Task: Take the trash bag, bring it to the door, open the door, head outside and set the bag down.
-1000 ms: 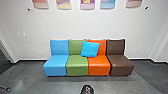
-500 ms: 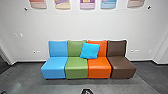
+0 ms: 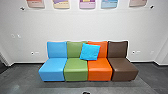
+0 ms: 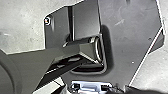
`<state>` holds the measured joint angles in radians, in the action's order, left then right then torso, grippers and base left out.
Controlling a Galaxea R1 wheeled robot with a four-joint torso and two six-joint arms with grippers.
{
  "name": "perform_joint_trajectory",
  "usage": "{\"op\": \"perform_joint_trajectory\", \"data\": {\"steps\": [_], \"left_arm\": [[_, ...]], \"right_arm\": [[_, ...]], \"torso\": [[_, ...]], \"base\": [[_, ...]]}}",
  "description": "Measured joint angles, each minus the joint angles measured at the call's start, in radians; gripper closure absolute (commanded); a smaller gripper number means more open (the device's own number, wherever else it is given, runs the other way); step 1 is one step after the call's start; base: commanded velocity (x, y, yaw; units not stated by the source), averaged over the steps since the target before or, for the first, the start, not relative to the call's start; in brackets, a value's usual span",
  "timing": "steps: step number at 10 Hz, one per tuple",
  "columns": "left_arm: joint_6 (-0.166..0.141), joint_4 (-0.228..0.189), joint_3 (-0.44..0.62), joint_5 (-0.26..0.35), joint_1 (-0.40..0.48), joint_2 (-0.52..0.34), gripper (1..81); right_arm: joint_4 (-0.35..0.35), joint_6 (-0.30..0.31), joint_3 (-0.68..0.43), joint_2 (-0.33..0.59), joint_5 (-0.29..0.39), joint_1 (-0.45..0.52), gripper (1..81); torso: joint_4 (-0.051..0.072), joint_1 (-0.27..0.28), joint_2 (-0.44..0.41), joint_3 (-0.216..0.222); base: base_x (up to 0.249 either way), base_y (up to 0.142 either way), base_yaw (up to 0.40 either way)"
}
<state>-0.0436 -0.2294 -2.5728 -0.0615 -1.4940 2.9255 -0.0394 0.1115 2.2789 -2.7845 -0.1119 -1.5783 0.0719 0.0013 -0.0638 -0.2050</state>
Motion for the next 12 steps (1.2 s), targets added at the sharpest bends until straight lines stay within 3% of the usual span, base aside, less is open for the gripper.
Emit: {"op": "perform_joint_trajectory", "data": {"steps": [5,10,12], "left_arm": [[-0.003,0.0,0.0,-0.001,-0.004,-0.002,1.0],[-0.006,0.0,0.026,0.001,-0.003,-0.067,1.0],[-0.008,0.0,0.112,0.002,-0.002,-0.106,1.0]], "right_arm": [[0.0,0.0,-0.013,0.005,0.003,0.001,1.0],[0.0,0.001,-0.193,0.116,0.007,0.004,1.0],[0.0,0.001,-0.262,0.18,0.007,0.006,1.0]], "torso": [[0.0,0.0,0.001,0.0],[0.0,0.002,-0.004,0.0],[0.0,0.031,-0.05,0.0]], "base": [[0.0,0.0,0.0],[0.0,0.0,0.0],[0.0,0.0,0.0]]}}
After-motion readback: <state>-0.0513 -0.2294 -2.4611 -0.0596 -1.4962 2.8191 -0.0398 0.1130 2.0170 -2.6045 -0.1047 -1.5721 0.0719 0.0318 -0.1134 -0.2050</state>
